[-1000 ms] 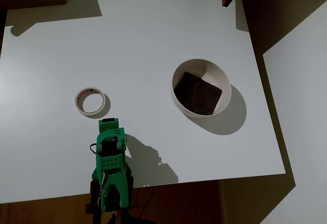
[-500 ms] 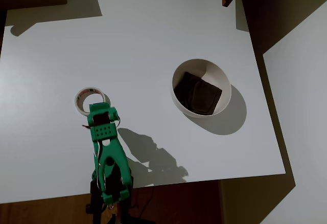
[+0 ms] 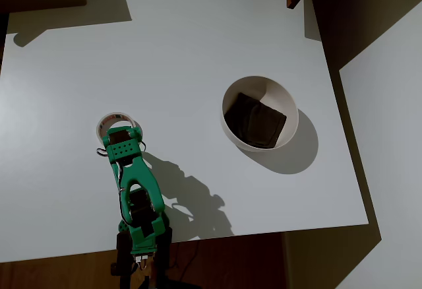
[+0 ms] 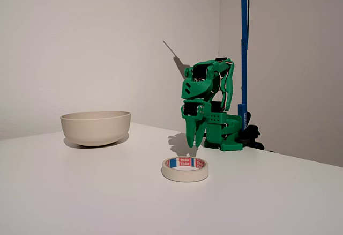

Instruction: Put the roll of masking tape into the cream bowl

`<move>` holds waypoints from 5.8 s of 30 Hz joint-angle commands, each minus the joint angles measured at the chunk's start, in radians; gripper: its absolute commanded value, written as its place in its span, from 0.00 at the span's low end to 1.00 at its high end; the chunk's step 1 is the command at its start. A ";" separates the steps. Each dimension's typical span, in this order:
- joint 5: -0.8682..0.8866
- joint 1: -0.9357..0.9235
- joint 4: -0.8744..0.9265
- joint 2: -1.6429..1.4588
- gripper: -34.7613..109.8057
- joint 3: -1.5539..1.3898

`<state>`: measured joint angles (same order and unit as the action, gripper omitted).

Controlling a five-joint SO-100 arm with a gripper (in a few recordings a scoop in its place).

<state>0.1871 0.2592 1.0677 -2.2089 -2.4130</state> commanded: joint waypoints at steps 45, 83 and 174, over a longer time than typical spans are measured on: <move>0.031 0.051 -0.166 0.282 0.18 0.081; -0.034 -0.377 0.347 -0.805 0.18 0.399; -0.080 -0.870 0.350 0.301 0.18 1.331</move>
<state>0.1089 -0.6903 1.3591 -1.6766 -1.0907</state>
